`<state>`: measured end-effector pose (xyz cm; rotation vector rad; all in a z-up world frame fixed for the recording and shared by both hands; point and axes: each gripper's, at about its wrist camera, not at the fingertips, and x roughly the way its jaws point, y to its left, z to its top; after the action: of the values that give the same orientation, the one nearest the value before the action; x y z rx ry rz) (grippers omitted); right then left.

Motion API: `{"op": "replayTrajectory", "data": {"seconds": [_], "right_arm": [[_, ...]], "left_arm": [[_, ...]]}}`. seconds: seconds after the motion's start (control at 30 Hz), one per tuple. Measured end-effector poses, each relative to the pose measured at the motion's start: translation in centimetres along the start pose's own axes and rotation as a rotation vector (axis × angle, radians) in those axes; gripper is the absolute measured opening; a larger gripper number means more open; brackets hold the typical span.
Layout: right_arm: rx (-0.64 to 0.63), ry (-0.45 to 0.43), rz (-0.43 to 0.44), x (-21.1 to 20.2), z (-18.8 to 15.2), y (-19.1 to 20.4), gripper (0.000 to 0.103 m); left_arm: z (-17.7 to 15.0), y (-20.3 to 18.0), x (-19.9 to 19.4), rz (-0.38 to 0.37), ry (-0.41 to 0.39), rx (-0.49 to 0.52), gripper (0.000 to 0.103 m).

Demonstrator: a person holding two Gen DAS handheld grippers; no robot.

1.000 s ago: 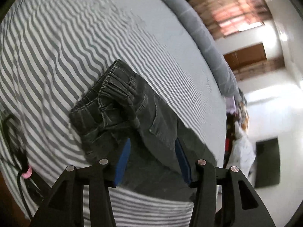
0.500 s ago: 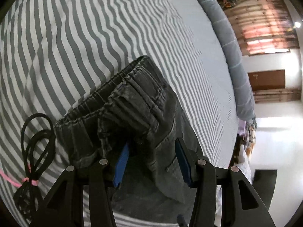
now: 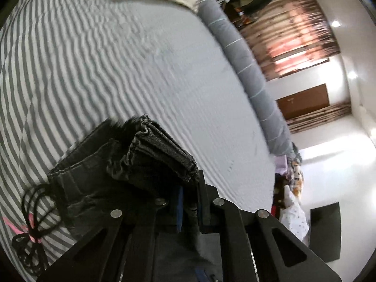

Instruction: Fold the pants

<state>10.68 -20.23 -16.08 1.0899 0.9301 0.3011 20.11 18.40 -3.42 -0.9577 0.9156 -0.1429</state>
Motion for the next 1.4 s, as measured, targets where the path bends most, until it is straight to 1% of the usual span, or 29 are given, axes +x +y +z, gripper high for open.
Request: {"op": "replayTrajectory", "data": {"seconds": [0.07, 0.13, 0.17, 0.27, 0.33, 0.47, 0.57, 0.8, 0.83, 0.9, 0.97, 1.03, 1.13, 1.17, 1.2, 1.27, 1.37, 1.4], "right_arm": [[0.072, -0.049, 0.084, 0.6, 0.6, -0.4, 0.054], [0.124, -0.094, 0.122, 0.9, 1.2, -0.9, 0.054], [0.161, -0.134, 0.149, 0.8, 1.8, -1.4, 0.054], [0.237, -0.226, 0.182, -0.2, 3.4, -2.7, 0.054], [0.273, -0.308, 0.18, -1.8, 4.6, -3.8, 0.054], [0.296, -0.459, 0.13, -6.2, 7.0, -5.8, 0.055], [0.296, -0.519, 0.104, -8.8, 8.1, -6.5, 0.055], [0.23, -0.588, 0.078, -11.4, 9.4, -5.4, 0.055], [0.23, -0.583, 0.075, -11.5, 9.8, -5.6, 0.054], [0.225, -0.574, 0.059, -11.5, 10.0, -5.9, 0.048], [0.232, -0.545, 0.031, -10.9, 10.7, -6.4, 0.042], [0.241, -0.526, 0.009, -11.2, 9.5, -8.6, 0.041], [0.228, -0.51, -0.053, -10.6, 9.7, -9.0, 0.041], [0.221, -0.507, -0.062, -10.5, 9.8, -9.1, 0.037], [0.217, -0.502, -0.066, -10.7, 9.9, -9.0, 0.026], [0.205, -0.498, -0.058, -10.8, 10.2, -9.1, 0.014], [0.189, -0.487, -0.075, -10.9, 10.7, -8.9, 0.014], [0.19, -0.48, -0.087, -10.8, 10.5, -9.2, 0.017]], "left_arm": [[0.1, -0.9, -0.6, -0.013, -0.011, 0.011, 0.009], [0.3, -1.3, -0.7, -0.016, -0.016, 0.013, 0.009], [0.4, -1.2, -0.8, -0.011, -0.019, 0.012, 0.009], [0.7, -0.4, -0.6, 0.011, -0.022, -0.007, 0.009], [0.6, 0.1, -0.4, 0.026, -0.025, -0.025, 0.009], [0.5, 1.2, -0.6, 0.041, -0.031, -0.039, 0.009], [0.2, 1.4, -0.5, 0.061, -0.035, -0.036, 0.009], [0.0, 0.8, 0.2, 0.107, -0.041, -0.002, 0.009], [0.0, 0.8, 0.3, 0.112, -0.04, 0.007, 0.009], [0.0, 0.7, 0.4, 0.121, -0.038, 0.018, 0.009], [-0.1, 0.8, 0.5, 0.135, -0.035, 0.028, 0.009], [-0.1, 0.8, 0.6, 0.142, -0.034, 0.035, 0.009], [0.0, 1.1, 0.8, 0.154, -0.026, 0.038, 0.009], [0.0, 1.2, 0.8, 0.157, -0.025, 0.036, 0.009], [-0.1, 1.2, 0.8, 0.16, -0.024, 0.035, 0.009], [-0.1, 1.3, 0.9, 0.167, -0.021, 0.036, 0.009], [-0.1, 1.4, 1.0, 0.173, -0.023, 0.039, 0.009], [0.0, 1.4, 1.0, 0.174, -0.02, 0.042, 0.009]]}}
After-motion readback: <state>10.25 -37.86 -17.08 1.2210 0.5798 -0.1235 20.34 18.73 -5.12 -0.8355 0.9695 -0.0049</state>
